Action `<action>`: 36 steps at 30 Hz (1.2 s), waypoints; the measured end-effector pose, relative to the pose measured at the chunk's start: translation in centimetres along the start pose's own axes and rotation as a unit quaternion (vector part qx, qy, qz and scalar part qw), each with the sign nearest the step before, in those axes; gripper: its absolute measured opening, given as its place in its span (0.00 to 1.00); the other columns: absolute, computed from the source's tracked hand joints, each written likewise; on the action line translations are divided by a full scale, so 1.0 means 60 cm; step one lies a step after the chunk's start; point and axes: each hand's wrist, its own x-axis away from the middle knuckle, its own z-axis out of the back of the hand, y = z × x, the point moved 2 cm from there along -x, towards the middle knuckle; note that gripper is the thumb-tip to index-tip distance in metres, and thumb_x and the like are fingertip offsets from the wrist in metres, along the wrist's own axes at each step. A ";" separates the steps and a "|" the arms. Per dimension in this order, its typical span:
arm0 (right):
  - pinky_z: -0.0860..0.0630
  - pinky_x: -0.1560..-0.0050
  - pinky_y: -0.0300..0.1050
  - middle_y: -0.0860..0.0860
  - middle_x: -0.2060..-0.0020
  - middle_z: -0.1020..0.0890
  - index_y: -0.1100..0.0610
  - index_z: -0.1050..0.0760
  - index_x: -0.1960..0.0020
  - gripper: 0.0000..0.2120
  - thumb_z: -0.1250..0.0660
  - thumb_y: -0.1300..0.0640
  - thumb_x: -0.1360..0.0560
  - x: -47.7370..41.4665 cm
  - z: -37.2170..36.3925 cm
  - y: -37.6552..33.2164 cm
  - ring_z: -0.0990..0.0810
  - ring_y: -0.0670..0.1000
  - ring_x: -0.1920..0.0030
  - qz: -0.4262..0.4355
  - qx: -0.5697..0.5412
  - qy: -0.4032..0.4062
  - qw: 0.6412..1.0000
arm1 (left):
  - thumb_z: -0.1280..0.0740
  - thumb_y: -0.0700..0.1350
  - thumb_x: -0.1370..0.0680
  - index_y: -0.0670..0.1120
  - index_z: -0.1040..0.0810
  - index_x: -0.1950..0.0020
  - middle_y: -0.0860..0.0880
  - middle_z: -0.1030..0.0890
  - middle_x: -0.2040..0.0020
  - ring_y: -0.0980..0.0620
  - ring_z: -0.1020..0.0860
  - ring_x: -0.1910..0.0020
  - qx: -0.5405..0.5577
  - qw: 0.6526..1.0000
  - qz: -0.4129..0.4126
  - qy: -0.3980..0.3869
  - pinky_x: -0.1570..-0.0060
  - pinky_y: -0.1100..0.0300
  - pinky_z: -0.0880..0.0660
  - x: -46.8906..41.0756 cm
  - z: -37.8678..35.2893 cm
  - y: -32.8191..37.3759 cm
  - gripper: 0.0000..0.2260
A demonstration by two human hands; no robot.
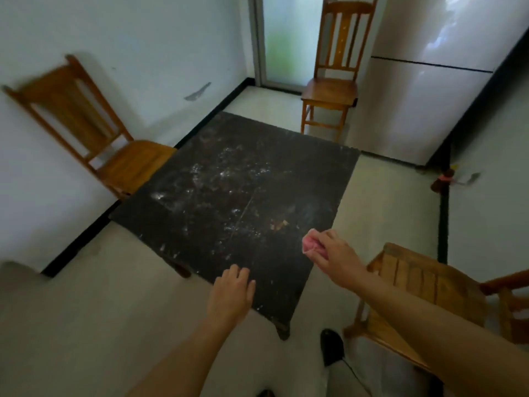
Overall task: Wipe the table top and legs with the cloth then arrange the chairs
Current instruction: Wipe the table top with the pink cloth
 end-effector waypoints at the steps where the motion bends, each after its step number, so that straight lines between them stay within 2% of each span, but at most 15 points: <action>1: 0.25 0.47 0.39 0.47 0.40 0.30 0.48 0.36 0.28 0.22 0.37 0.48 0.20 -0.017 -0.015 -0.006 0.27 0.45 0.48 0.019 0.014 -0.023 0.999 | 0.44 0.54 0.18 0.51 0.30 0.33 0.51 0.29 0.37 0.55 0.29 0.41 0.003 1.000 0.027 -0.006 0.40 0.60 0.31 0.003 -0.014 -0.007 0.16; 6: 0.24 0.45 0.39 0.46 0.37 0.30 0.48 0.38 0.26 0.25 0.36 0.52 0.20 -0.076 -0.076 0.007 0.26 0.43 0.46 0.173 0.062 -0.114 0.976 | 0.46 0.54 0.18 0.49 0.34 0.29 0.50 0.31 0.33 0.53 0.30 0.37 0.026 0.985 0.167 -0.018 0.37 0.59 0.32 -0.001 -0.080 -0.003 0.19; 12: 0.21 0.50 0.42 0.50 0.42 0.23 0.54 0.33 0.29 0.27 0.30 0.57 0.26 -0.095 -0.149 0.054 0.22 0.48 0.47 0.396 0.078 -0.155 0.902 | 0.46 0.53 0.18 0.48 0.36 0.27 0.47 0.35 0.28 0.49 0.35 0.30 0.063 0.948 0.311 -0.004 0.32 0.55 0.34 -0.028 -0.147 0.035 0.20; 15: 0.22 0.40 0.49 0.51 0.36 0.24 0.53 0.33 0.30 0.29 0.28 0.57 0.28 -0.095 -0.192 0.096 0.24 0.53 0.37 0.458 0.124 -0.158 0.866 | 0.45 0.52 0.18 0.47 0.39 0.26 0.45 0.38 0.26 0.47 0.37 0.28 0.064 0.932 0.356 0.011 0.31 0.54 0.36 -0.035 -0.175 0.045 0.21; 17: 0.31 0.30 0.53 0.51 0.30 0.28 0.53 0.35 0.27 0.29 0.31 0.55 0.25 -0.099 -0.214 0.120 0.31 0.54 0.28 0.482 0.128 -0.153 0.853 | 0.46 0.52 0.18 0.46 0.40 0.25 0.44 0.41 0.24 0.46 0.40 0.26 0.057 0.925 0.375 0.023 0.29 0.53 0.38 -0.040 -0.194 0.047 0.22; 20: 0.37 0.26 0.53 0.53 0.29 0.29 0.56 0.32 0.28 0.25 0.34 0.60 0.24 -0.160 -0.233 0.125 0.33 0.56 0.26 0.530 0.123 -0.164 0.823 | 0.46 0.52 0.18 0.45 0.40 0.25 0.42 0.43 0.23 0.43 0.45 0.24 0.055 0.913 0.402 0.046 0.28 0.50 0.42 -0.051 -0.222 0.048 0.23; 21: 0.35 0.27 0.53 0.54 0.31 0.26 0.57 0.29 0.30 0.23 0.34 0.64 0.25 -0.201 -0.234 0.114 0.30 0.57 0.29 0.523 0.124 -0.151 0.830 | 0.46 0.52 0.18 0.44 0.39 0.25 0.42 0.43 0.23 0.43 0.46 0.24 0.056 0.908 0.411 0.056 0.28 0.50 0.42 -0.054 -0.231 0.048 0.23; 23: 0.30 0.34 0.52 0.56 0.36 0.22 0.60 0.23 0.37 0.18 0.37 0.70 0.25 -0.296 -0.219 0.084 0.24 0.61 0.38 0.466 0.099 -0.079 0.876 | 0.44 0.50 0.18 0.43 0.35 0.27 0.41 0.41 0.24 0.42 0.44 0.24 0.064 0.899 0.425 0.083 0.29 0.48 0.39 -0.060 -0.246 0.052 0.22; 25: 0.26 0.41 0.53 0.56 0.39 0.20 0.61 0.22 0.39 0.16 0.37 0.71 0.24 -0.370 -0.186 0.056 0.24 0.61 0.44 0.399 0.083 -0.025 0.913 | 0.42 0.49 0.19 0.42 0.33 0.28 0.41 0.38 0.25 0.41 0.42 0.25 0.071 0.893 0.431 0.107 0.31 0.46 0.36 -0.063 -0.258 0.056 0.21; 26: 0.25 0.42 0.52 0.56 0.40 0.20 0.61 0.22 0.38 0.16 0.37 0.70 0.24 -0.383 -0.175 0.048 0.25 0.59 0.44 0.399 0.086 -0.013 0.913 | 0.41 0.48 0.19 0.42 0.32 0.29 0.40 0.37 0.25 0.40 0.42 0.25 0.074 0.891 0.433 0.112 0.32 0.46 0.35 -0.065 -0.261 0.057 0.20; 29: 0.26 0.40 0.51 0.53 0.38 0.21 0.60 0.23 0.35 0.17 0.37 0.70 0.22 -0.325 -0.169 0.046 0.24 0.56 0.43 0.482 0.076 -0.051 0.871 | 0.40 0.47 0.19 0.41 0.30 0.30 0.40 0.36 0.26 0.40 0.40 0.26 0.083 0.884 0.443 0.123 0.34 0.44 0.32 -0.065 -0.267 0.057 0.19; 31: 0.26 0.38 0.53 0.51 0.35 0.24 0.56 0.28 0.31 0.25 0.33 0.71 0.26 -0.243 -0.187 0.080 0.25 0.55 0.39 0.537 0.113 -0.135 0.825 | 0.45 0.49 0.19 0.41 0.30 0.30 0.40 0.36 0.26 0.41 0.40 0.25 0.079 0.883 0.445 0.121 0.35 0.45 0.31 -0.064 -0.269 0.056 0.20; 33: 0.26 0.34 0.53 0.48 0.30 0.29 0.53 0.35 0.27 0.33 0.28 0.66 0.29 -0.186 -0.197 0.114 0.31 0.52 0.31 0.590 0.158 -0.207 0.764 | 0.49 0.51 0.20 0.42 0.31 0.30 0.41 0.37 0.25 0.41 0.40 0.25 0.076 0.884 0.445 0.121 0.35 0.45 0.31 -0.061 -0.273 0.056 0.23; 35: 0.30 0.31 0.52 0.48 0.29 0.30 0.54 0.34 0.26 0.32 0.30 0.64 0.28 -0.213 -0.206 0.118 0.32 0.52 0.29 0.628 0.173 -0.230 0.723 | 0.49 0.52 0.20 0.43 0.31 0.29 0.42 0.37 0.25 0.43 0.42 0.25 0.081 0.883 0.442 0.135 0.34 0.46 0.32 -0.059 -0.280 0.056 0.23; 36: 0.30 0.31 0.52 0.50 0.30 0.28 0.55 0.32 0.27 0.29 0.33 0.67 0.26 -0.251 -0.219 0.105 0.30 0.54 0.30 0.621 0.174 -0.221 0.732 | 0.49 0.52 0.20 0.43 0.32 0.29 0.43 0.38 0.24 0.43 0.43 0.24 0.086 0.881 0.442 0.144 0.33 0.46 0.34 -0.058 -0.284 0.054 0.23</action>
